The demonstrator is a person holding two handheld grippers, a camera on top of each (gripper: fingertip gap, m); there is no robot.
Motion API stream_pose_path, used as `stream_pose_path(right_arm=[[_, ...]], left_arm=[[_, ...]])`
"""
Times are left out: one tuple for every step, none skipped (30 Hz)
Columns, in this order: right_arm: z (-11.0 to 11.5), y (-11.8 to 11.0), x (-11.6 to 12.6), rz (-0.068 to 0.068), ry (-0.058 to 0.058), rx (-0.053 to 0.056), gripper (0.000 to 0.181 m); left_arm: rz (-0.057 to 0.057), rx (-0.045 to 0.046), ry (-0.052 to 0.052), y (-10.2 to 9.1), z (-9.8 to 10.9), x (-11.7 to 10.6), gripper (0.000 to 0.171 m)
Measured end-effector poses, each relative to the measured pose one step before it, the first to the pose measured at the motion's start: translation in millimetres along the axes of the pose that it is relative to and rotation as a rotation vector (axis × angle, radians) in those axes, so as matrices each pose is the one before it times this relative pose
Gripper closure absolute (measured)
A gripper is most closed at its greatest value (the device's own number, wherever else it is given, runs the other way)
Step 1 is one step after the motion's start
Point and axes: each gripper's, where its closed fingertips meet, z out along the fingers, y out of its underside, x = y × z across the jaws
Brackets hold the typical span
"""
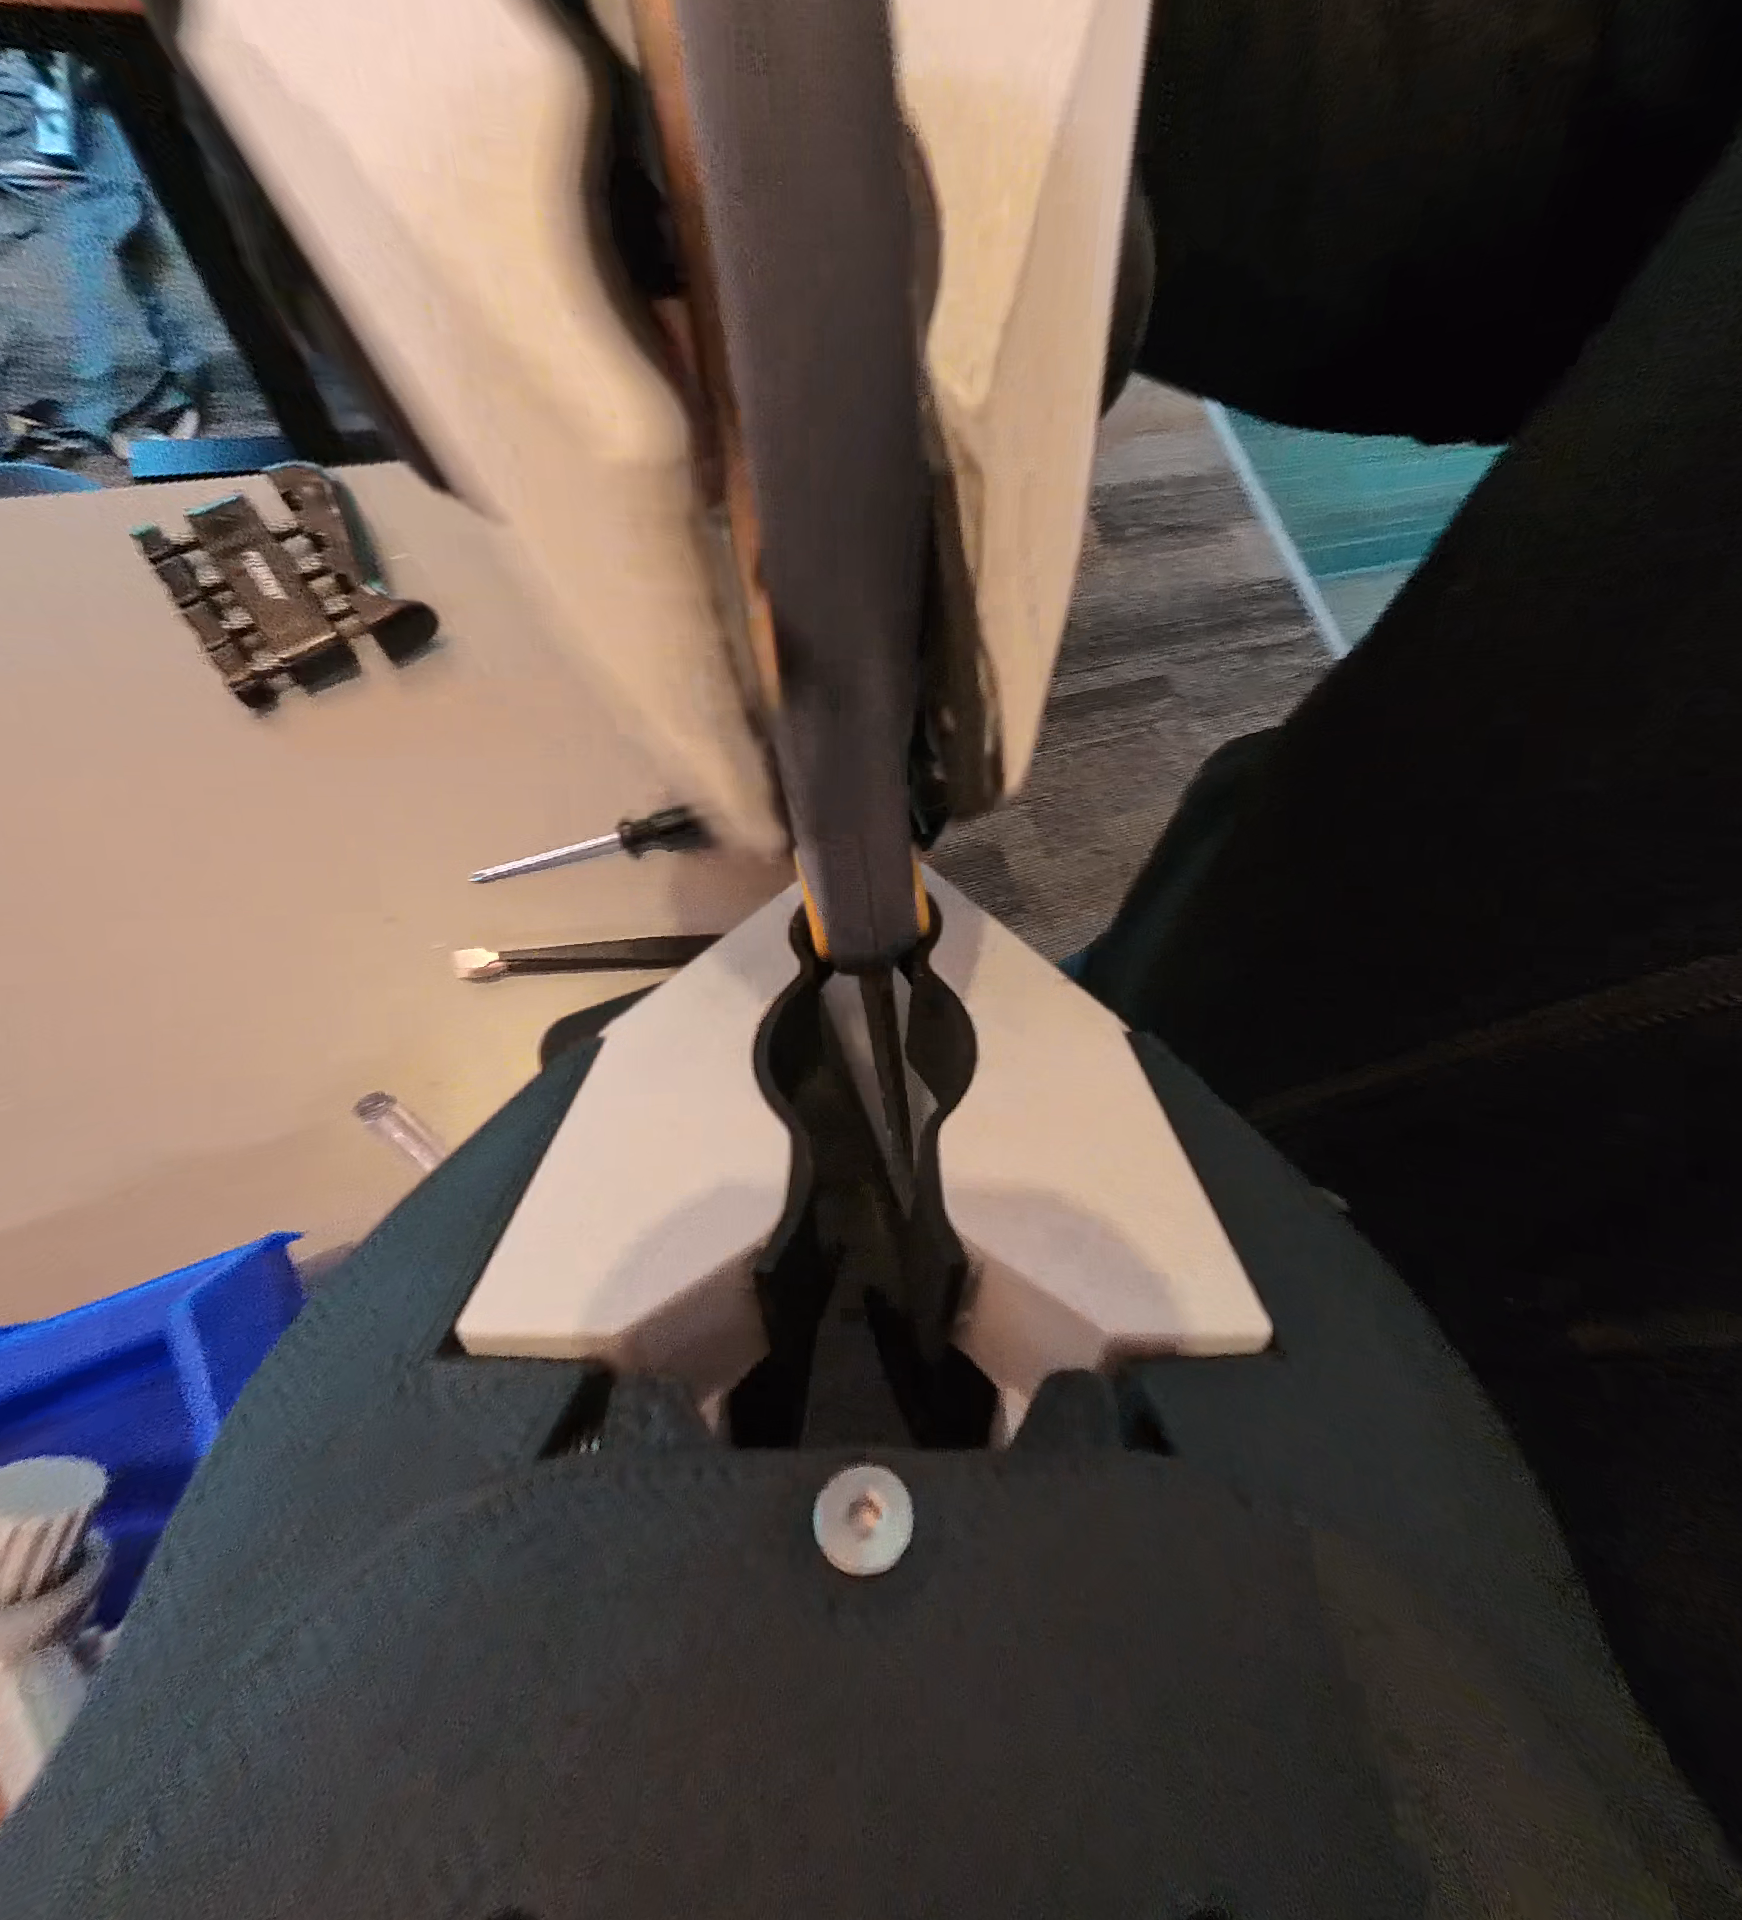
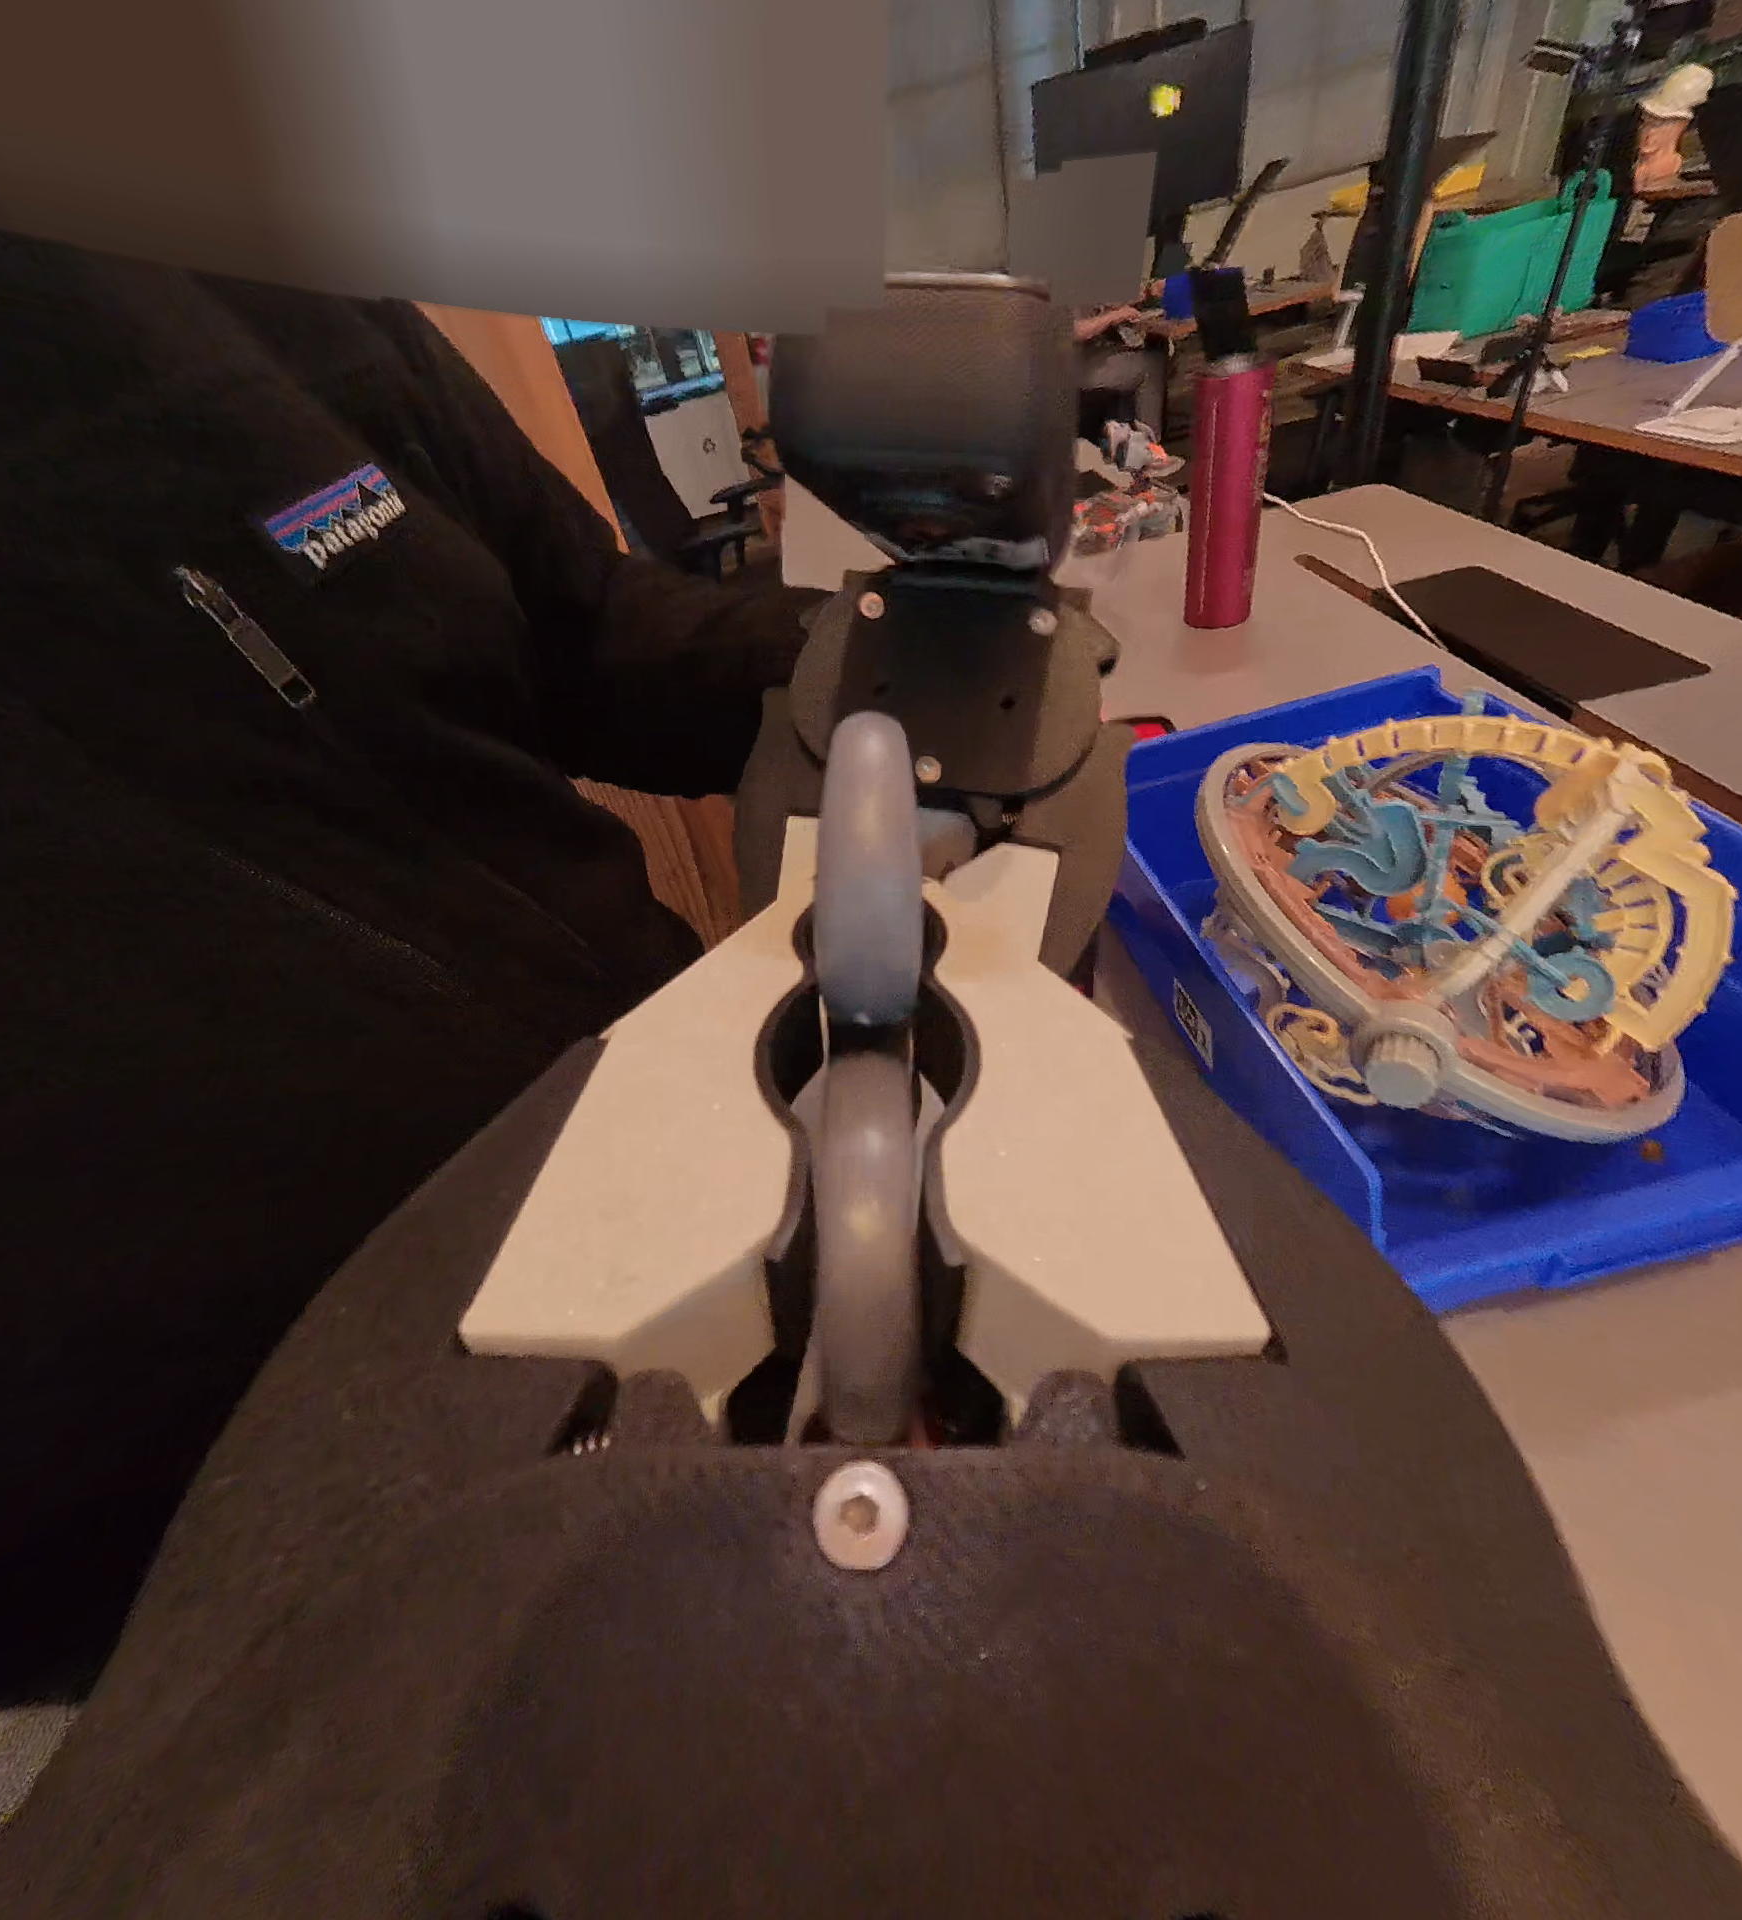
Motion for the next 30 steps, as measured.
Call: stream_pose_path(right_arm=[[4.65, -1.44, -2.89, -0.0010, -0.0133, 0.0057, 0.172], [3.73, 0.27, -1.37, 0.0022, -0.0047, -0.0094, 0.172], [2.75, 0.93, -1.17, -0.0076, 0.0010, -0.0155, 0.172], [1.67, 1.12, 0.81, -0.0132, 0.0146, -0.0191, 0.172], [0.10, -0.71, 0.69, -0.0102, 0.0104, -0.0031, 0.172], [-2.18, -2.99, 2.21, 0.0003, 0.0083, 0.0238, 0.173], [-4.03, -4.44, 5.11, 0.0229, 0.0129, 0.0395, 0.173], [-4.92, -4.06, 5.33, 0.0211, 0.0099, 0.0380, 0.173], [-4.91, -3.39, 6.13, 0.0074, 0.0182, 0.0301, 0.173], [-4.39, -3.06, 7.27, 0.0085, 0.0255, 0.0264, 0.173], [-3.75, -2.64, 6.27, 0.0096, 0.0184, 0.0248, 0.173], [-3.31, -2.38, 5.56, 0.0045, 0.0156, 0.0251, 0.174], [-3.31, -3.28, 5.50, 0.0070, 0.0160, 0.0312, 0.173], [-2.83, -2.59, 5.02, 0.0135, 0.0103, 0.0246, 0.173], [-1.90, -1.04, 4.42, 0.0086, 0.0094, 0.0130, 0.173], [-1.31, 0.11, 4.74, 0.0019, 0.0160, 0.0039, 0.173], [-0.92, 0.60, 5.09, 0.0000, 0.0200, -0.0003, 0.173], [-0.80, -0.19, 3.83, 0.0030, 0.0094, 0.0052, 0.173], [-0.66, -1.13, 2.69, 0.0084, -0.0015, 0.0124, 0.173], [-0.19, -1.44, 2.87, 0.0092, -0.0021, 0.0137, 0.173], [0.67, -0.19, 2.63, 0.0028, -0.0002, 0.0058, 0.173], [1.41, 0.85, 2.03, -0.0035, 0.0010, -0.0021, 0.173], [1.75, 1.07, 1.36, -0.0049, 0.0006, -0.0041, 0.173], [1.69, 1.02, 0.74, -0.0032, -0.0027, -0.0023, 0.173], [1.45, 0.65, 0.68, 0.0015, -0.0052, 0.0018, 0.173], [1.40, 0.15, 0.79, 0.0026, -0.0043, 0.0051, 0.173], [1.37, 0.08, 0.98, 0.0013, -0.0025, 0.0037, 0.173], [1.31, 0.40, 1.40, -0.0008, -0.0001, -0.0005, 0.173], [1.27, 0.33, 1.86, -0.0027, 0.0027, -0.0014, 0.173], [1.02, -0.31, 1.93, -0.0026, 0.0023, 0.0012, 0.173]], left_arm=[[-0.0046, 0.00681, 0.0332, -0.64, -0.67, 4.88, 0.163], [-0.0002, -0.01025, 0.0325, 1.52, -0.23, 5.55, 0.163], [0.0021, -0.00919, 0.0027, 1.14, 0.48, 1.40, 0.163], [-0.0028, -0.00711, -0.0008, 1.34, 0.67, 0.01, 0.163], [-0.0177, 0.00685, -0.0070, -0.33, -0.72, -2.51, 0.163], [-0.0269, 0.02009, 0.0037, -2.48, -2.52, -1.73, 0.162], [-0.0226, 0.02317, -0.0142, -3.57, -4.01, -4.14, 0.162], [-0.0204, 0.02172, -0.0241, -3.20, -5.31, -5.65, 0.152], [-0.0340, 0.02338, -0.0284, -3.59, -6.80, -6.68, 0.126], [-0.0274, 0.01962, -0.0206, -3.33, -9.66, -5.25, 0.118], [-0.0021, 0.03429, -0.0258, -4.70, -12.69, -4.97, 0.119], [-0.0035, 0.01811, -0.0383, -2.80, -13.72, -7.93, 0.119], [-0.0113, 0.00994, -0.0568, -1.83, -14.49, -12.64, 0.113], [-0.0115, 0.00725, -0.0732, -1.83, -15.61, -17.59, 0.109], [-0.0106, 0.00521, -0.0976, -1.96, -15.87, -24.16, 0.109], [-0.0108, -0.01900, -0.1421, 0.42, -13.59, -33.41, 0.109], [0.0109, -0.04339, -0.1500, 4.11, -8.29, -35.80, 0.109], [0.0143, -0.05848, -0.0846, 8.57, -0.56, -26.96, 0.109], [-0.0449, -0.09167, -0.0259, 14.69, 5.94, -19.56, 0.108], [-0.0558, -0.09349, -0.0172, 14.09, 8.75, -17.31, 0.101], [-0.0088, -0.05213, 0.0057, 8.70, 9.97, -10.56, 0.102], [-0.0204, -0.05738, 0.0165, 9.40, 10.37, -7.13, 0.102], [-0.0267, -0.05051, 0.0201, 6.94, 8.46, -3.65, 0.100], [-0.0077, -0.00083, -0.0112, -0.74, 4.30, -4.72, 0.103], [0.0020, -0.00029, -0.0398, -1.07, 1.14, -8.81, 0.120], [-0.0057, -0.01405, -0.0238, 1.15, 0.36, -7.56, 0.132], [-0.0207, -0.00046, 0.0250, -0.44, -0.33, -0.44, 0.133], [-0.0145, -0.00421, 0.0023, 0.34, -0.28, -2.12, 0.133], [0.0252, 0.00300, -0.0256, -0.24, 0.04, -1.46, 0.135], [0.0312, 0.00964, -0.0169, -0.97, 0.08, 2.04, 0.138]])
